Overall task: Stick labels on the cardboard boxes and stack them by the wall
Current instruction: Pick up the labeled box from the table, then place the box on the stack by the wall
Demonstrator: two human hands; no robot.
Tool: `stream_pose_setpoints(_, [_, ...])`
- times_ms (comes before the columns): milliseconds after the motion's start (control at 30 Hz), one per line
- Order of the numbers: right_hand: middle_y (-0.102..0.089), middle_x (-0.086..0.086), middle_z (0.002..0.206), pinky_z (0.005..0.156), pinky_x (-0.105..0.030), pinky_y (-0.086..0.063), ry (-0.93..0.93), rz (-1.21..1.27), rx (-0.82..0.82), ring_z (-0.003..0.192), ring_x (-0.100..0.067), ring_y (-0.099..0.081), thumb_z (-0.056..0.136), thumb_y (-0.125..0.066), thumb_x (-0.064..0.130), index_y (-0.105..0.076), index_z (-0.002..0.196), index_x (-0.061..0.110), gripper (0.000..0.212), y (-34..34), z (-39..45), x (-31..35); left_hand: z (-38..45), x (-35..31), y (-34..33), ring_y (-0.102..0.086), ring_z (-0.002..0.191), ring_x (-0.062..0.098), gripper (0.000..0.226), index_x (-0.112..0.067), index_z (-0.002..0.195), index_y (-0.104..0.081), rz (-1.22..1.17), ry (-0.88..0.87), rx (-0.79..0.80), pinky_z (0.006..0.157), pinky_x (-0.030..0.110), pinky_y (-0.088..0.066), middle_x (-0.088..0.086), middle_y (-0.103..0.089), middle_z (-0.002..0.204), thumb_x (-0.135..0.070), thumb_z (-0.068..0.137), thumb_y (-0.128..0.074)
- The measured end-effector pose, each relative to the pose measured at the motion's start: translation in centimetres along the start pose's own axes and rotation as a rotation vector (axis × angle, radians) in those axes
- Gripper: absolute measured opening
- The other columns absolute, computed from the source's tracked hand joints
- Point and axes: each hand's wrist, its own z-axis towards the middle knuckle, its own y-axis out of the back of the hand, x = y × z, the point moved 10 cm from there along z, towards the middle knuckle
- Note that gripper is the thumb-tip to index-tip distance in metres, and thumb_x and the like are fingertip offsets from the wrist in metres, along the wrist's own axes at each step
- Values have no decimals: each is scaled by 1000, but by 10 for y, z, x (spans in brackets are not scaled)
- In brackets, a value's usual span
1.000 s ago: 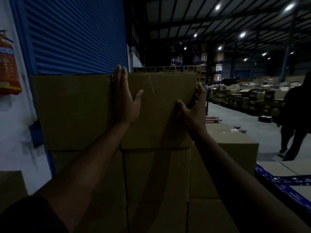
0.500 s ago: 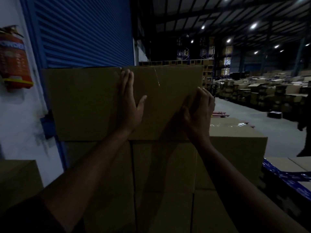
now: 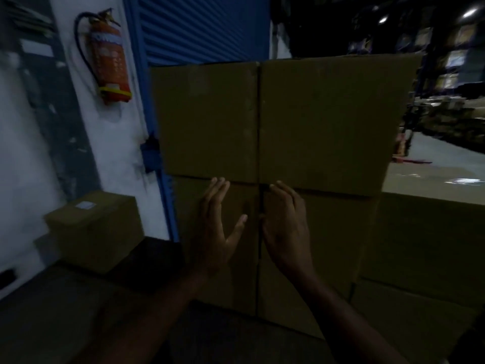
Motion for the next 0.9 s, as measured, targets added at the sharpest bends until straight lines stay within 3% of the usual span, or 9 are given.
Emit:
stream_pose_setpoints(100, [-38,1,148,112,-21,-31,6,53,92,139,-10,-34,83,-70,11,-44,141,18,64,-46,-12,14,-32,31,31,-29,149,22,65,-2,147,-41,61,82,-2,120,37,-28,10,-39,156,-22,93,-71])
stream_pose_setpoints(200, [-39,1,149,114,-28,-32,5,111,213,140,-10,-32,83,-70,12,-43,143,18,65,-98,-26,33,-62,72,67,-28,149,17,65,-9,149,-41,124,204,8,120,33,-27,4,-38,157,-36,95,-64])
stream_pose_setpoints(367, [-46,-2,144,109,-23,-32,2,168,360,134,-13,-38,88,-68,26,-46,141,17,59,-185,-49,74,-102,143,129,-28,145,3,61,-16,147,-41,216,362,-35,117,27,-29,-9,-34,152,-39,94,-62])
stream_pose_setpoints(467, [-46,-1,145,112,-31,-35,19,167,445,135,-14,-38,89,-60,37,-45,140,20,56,-241,-61,97,-122,189,165,-25,143,-3,64,-19,147,-42,251,478,-62,112,29,-33,-9,-34,152,-37,90,-66])
stream_pose_setpoints(567, [-44,0,145,112,-39,-37,-16,176,505,135,-14,-38,90,-64,35,-44,141,20,57,-298,-69,118,-137,238,198,-29,140,6,66,-20,147,-43,245,587,-83,110,33,-35,5,-37,154,-34,89,-72])
stream_pose_setpoints(700, [-38,5,149,116,-34,-33,-55,195,585,138,-8,-32,90,-67,32,-40,142,26,59,-386,-74,154,-152,324,239,-30,137,9,69,-22,148,-40,253,679,-43,107,33,-34,6,-36,155,-29,89,-74])
stream_pose_setpoints(800, [-37,6,149,111,-20,-27,-116,165,626,136,-9,-31,90,-67,33,-41,142,26,59,-452,-74,175,-161,393,264,-37,138,18,71,-21,149,-39,236,741,-4,106,34,-37,7,-37,155,-33,88,-73])
stream_pose_setpoints(900, [-38,6,148,111,-25,-33,-160,165,634,135,-9,-34,89,-67,34,-43,141,25,58,-531,-69,202,-166,472,291,-40,137,22,69,-23,149,-38,217,795,44,103,29,-33,7,-38,153,-36,89,-71])
